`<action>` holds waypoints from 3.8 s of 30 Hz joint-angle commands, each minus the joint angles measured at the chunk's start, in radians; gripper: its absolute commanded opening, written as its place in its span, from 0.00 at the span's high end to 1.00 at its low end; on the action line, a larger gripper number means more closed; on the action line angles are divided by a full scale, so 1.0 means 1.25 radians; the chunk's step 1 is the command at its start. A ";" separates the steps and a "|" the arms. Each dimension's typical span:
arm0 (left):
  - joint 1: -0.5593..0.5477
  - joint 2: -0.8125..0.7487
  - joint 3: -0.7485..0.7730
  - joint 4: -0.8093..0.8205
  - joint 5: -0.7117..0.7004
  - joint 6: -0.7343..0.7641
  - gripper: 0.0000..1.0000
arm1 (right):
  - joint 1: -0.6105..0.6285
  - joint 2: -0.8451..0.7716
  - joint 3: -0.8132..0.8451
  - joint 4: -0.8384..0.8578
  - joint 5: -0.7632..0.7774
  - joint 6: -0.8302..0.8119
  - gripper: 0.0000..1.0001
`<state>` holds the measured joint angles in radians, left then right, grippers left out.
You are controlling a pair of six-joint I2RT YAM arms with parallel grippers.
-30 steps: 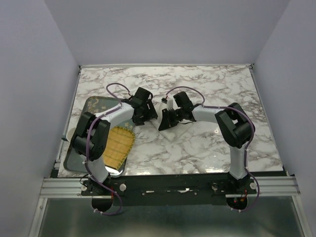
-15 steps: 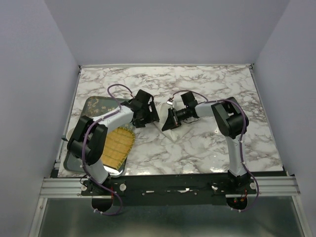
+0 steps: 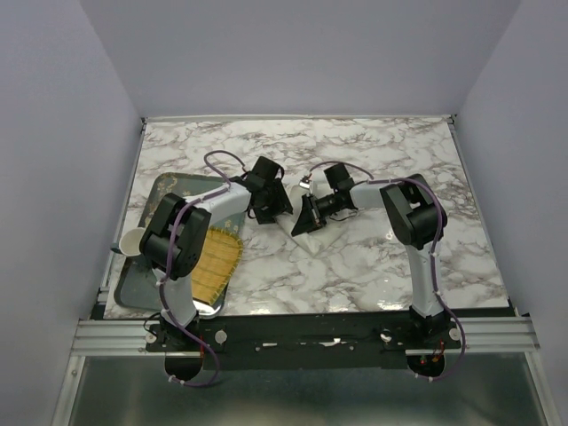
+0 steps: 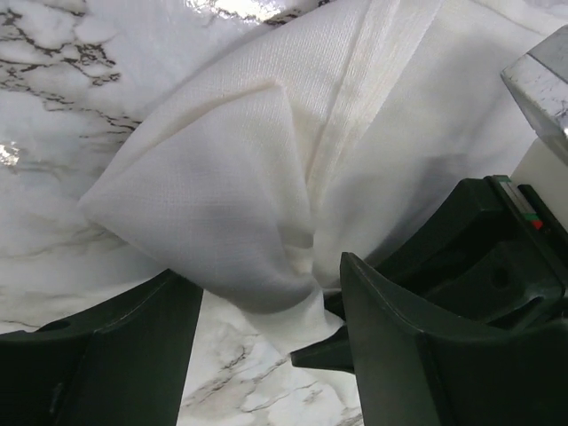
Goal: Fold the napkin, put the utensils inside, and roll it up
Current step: Roll the napkin with the utensil
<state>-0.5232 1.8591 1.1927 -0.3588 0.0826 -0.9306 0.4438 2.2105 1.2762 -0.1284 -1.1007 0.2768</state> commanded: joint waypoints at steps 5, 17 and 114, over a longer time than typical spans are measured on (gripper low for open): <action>0.001 0.099 0.017 -0.006 -0.001 0.002 0.60 | -0.003 0.016 0.005 -0.127 0.166 -0.099 0.99; 0.001 0.095 0.031 -0.090 0.005 -0.032 1.00 | 0.011 -0.084 0.044 -0.249 0.346 -0.145 0.87; 0.026 -0.131 -0.133 0.013 0.002 0.044 0.23 | 0.034 0.034 -0.043 -0.035 0.097 -0.026 0.93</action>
<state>-0.4797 1.6531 1.0126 -0.3546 0.0566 -0.8955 0.5064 2.1433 1.2453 -0.0406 -0.9237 0.2821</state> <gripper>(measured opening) 0.774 0.164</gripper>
